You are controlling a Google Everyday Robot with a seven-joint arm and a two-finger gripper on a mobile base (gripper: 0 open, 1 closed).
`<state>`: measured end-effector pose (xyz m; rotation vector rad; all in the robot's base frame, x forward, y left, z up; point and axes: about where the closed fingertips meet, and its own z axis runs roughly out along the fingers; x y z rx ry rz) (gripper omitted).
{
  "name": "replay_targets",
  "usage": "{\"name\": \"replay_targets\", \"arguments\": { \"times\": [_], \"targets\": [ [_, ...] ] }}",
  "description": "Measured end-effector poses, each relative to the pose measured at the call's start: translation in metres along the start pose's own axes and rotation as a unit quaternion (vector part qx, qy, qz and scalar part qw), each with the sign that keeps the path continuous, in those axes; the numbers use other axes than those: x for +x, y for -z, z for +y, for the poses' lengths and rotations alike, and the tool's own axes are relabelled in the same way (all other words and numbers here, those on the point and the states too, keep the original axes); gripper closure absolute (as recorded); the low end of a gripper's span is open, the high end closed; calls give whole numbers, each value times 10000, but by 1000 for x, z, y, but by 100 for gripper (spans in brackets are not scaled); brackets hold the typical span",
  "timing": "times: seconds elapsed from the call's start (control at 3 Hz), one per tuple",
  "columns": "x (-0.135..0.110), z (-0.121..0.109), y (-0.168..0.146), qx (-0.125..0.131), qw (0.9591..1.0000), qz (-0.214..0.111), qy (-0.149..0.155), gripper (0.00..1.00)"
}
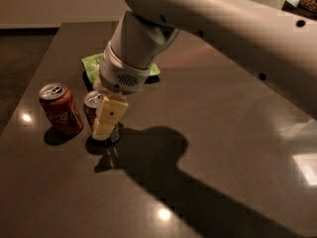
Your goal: Move orange can near coke can
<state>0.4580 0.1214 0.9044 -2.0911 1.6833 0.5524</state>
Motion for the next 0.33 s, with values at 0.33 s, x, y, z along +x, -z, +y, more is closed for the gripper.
{"name": "replay_targets", "arguments": {
  "times": [0.33],
  "targets": [
    [0,0,0,-1,10000,0,1,0]
  ]
}}
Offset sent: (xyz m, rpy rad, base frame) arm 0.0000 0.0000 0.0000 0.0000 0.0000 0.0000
